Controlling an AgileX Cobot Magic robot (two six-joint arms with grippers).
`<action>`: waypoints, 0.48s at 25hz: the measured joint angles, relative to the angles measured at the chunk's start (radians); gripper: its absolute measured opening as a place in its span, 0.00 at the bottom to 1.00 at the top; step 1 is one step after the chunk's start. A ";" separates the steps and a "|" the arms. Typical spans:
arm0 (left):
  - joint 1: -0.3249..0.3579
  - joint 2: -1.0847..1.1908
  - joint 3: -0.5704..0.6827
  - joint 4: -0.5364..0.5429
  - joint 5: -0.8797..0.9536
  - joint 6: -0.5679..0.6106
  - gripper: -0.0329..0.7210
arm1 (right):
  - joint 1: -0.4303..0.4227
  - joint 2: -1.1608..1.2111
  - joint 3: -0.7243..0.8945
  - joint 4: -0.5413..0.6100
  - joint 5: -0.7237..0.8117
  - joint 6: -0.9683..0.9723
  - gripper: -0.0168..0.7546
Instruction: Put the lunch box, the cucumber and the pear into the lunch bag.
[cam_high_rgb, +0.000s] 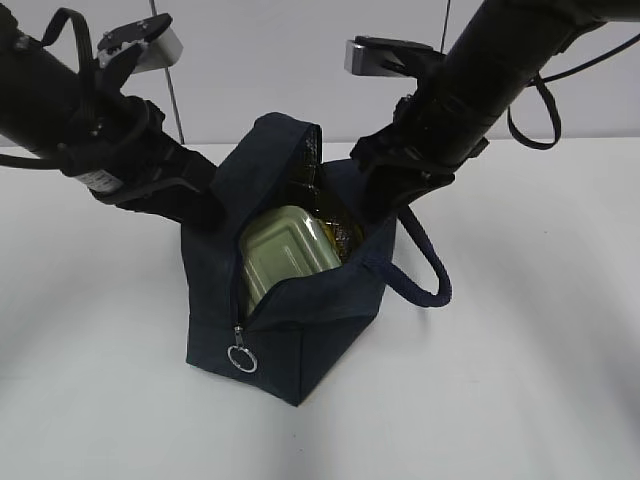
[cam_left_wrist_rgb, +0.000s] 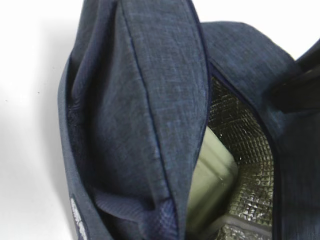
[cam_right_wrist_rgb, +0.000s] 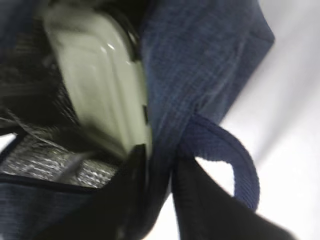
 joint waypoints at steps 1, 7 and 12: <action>0.000 0.000 -0.001 0.001 0.006 0.000 0.22 | 0.000 -0.008 0.000 0.028 -0.005 -0.017 0.34; 0.005 -0.012 -0.001 0.020 0.029 -0.011 0.44 | 0.000 -0.057 0.002 0.086 -0.035 -0.074 0.59; 0.021 -0.077 -0.001 0.042 0.023 -0.015 0.47 | 0.000 -0.137 0.017 0.096 -0.079 -0.076 0.61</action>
